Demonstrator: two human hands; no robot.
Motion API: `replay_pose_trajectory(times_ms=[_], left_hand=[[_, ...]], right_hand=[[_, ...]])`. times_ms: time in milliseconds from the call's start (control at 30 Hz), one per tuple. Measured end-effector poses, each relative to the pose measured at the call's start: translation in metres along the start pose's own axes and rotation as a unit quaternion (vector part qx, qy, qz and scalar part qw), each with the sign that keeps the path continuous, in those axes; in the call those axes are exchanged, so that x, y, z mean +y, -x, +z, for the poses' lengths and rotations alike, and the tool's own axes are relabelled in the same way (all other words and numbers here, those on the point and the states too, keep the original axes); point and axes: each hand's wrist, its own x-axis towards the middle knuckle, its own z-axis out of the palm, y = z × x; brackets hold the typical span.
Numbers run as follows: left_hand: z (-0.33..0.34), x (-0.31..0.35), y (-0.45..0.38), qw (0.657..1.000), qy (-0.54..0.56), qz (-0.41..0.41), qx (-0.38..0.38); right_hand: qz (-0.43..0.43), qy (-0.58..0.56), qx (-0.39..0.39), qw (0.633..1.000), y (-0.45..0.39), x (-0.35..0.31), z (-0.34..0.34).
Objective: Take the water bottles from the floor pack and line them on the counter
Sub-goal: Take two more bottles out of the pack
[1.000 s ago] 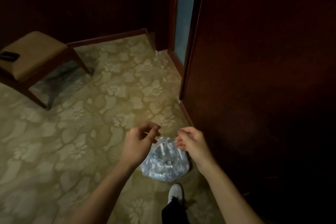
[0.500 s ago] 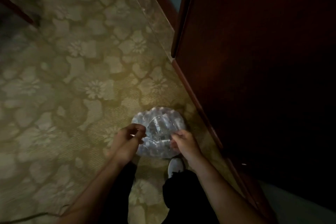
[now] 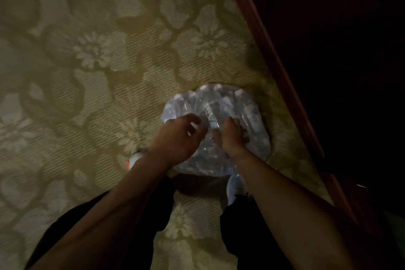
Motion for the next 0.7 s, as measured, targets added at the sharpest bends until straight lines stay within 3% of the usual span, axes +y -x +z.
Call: replay_pose_trajectory(times_ms=[100, 233, 400, 567, 700], left_hand=[[0.003, -0.005, -0.017, 0.996, -0.079, 0.02, -0.039], [-0.001, -0.011, -0.023, 0.996, -0.083, 0.033, -0.003], [0.0, -0.015, -0.029, 0.996, -0.089, 0.026, -0.014], [0.007, -0.01, -0.033, 0.996, -0.092, 0.011, -0.018], [0.018, -0.008, -0.034, 0.996, -0.084, -0.002, -0.022]], right_hand=[[0.014, 0.035, -0.006, 0.999, -0.037, 0.006, 0.022], [0.025, 0.106, 0.054, 0.993, -0.045, 0.007, 0.053], [0.036, 0.15, 0.12, 0.981, -0.055, 0.012, 0.061], [0.017, 0.113, 0.092, 0.989, -0.053, 0.012, 0.057], [-0.016, 0.059, 0.024, 0.998, -0.045, 0.017, 0.019]])
